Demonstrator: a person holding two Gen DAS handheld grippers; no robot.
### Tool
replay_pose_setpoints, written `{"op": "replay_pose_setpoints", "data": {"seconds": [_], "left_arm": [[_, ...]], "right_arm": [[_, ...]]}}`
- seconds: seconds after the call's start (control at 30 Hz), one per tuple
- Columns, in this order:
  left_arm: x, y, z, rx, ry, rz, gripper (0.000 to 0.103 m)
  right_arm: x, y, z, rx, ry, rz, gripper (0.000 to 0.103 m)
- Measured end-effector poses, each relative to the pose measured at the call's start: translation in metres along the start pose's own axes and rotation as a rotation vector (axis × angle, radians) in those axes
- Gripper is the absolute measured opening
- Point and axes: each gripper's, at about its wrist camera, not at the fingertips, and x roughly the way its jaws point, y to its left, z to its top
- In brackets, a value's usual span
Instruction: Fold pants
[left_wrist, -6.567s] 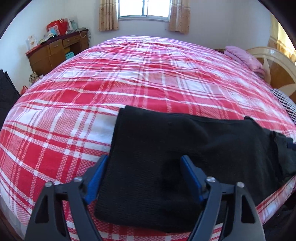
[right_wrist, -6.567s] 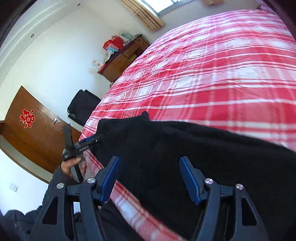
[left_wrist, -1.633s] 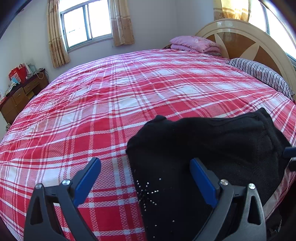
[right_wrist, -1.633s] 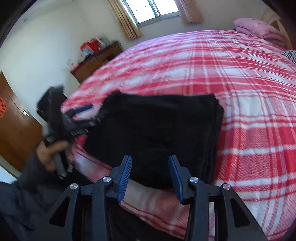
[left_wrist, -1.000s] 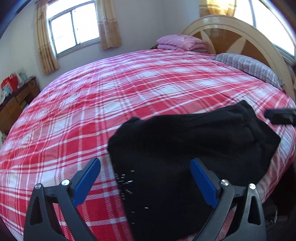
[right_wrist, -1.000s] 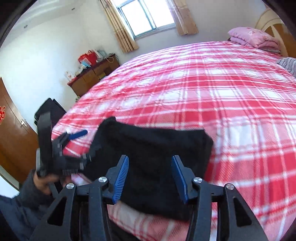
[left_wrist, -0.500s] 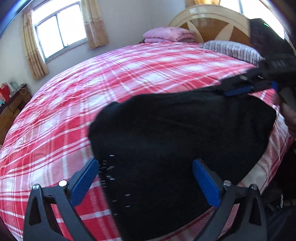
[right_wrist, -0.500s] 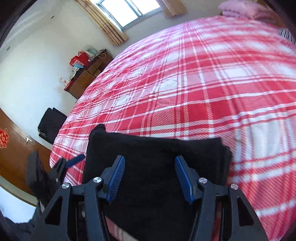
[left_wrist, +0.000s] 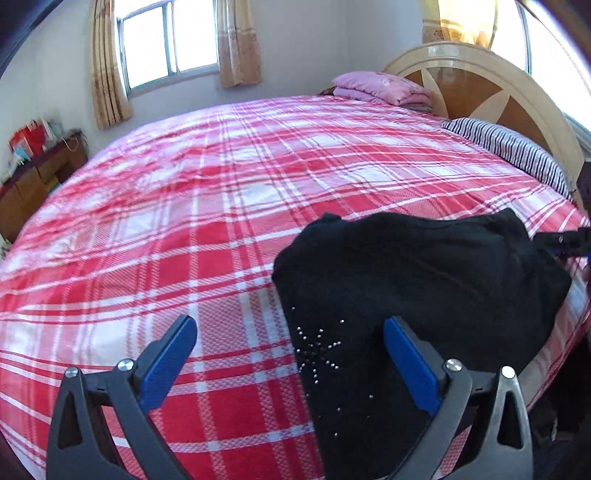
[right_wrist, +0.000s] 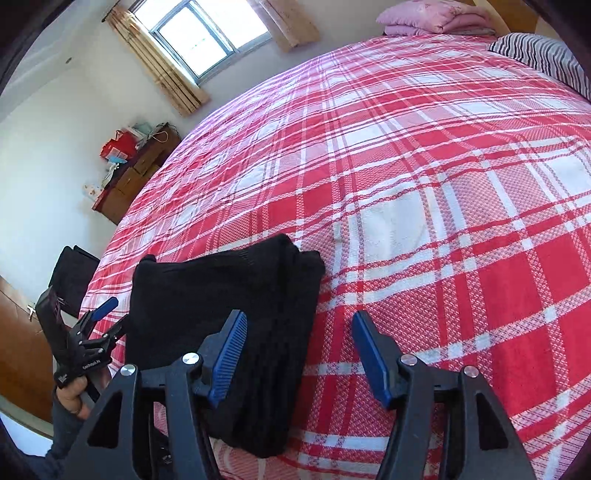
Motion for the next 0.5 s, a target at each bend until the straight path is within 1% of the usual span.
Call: {"op": "replay_pose_setpoints", "data": {"seconds": [0.17, 0.37, 0.43, 0.5], "left_arm": [[0.013, 0.008, 0.001, -0.056, 0.023, -0.059, 0.103], [0.024, 0.012, -0.001, -0.128, 0.043, -0.137, 0.103], [0.028, 0.013, -0.001, -0.151, 0.049, -0.167, 0.103], [0.029, 0.013, 0.0, -0.153, 0.042, -0.173, 0.103]], "right_arm": [[0.006, 0.009, -0.004, -0.059, -0.002, -0.007, 0.061], [0.011, 0.017, -0.009, -0.087, -0.022, -0.03, 0.061], [0.012, 0.018, -0.009, -0.095, -0.032, -0.025, 0.061], [0.014, 0.019, -0.01, -0.097, -0.034, -0.001, 0.061]]}}
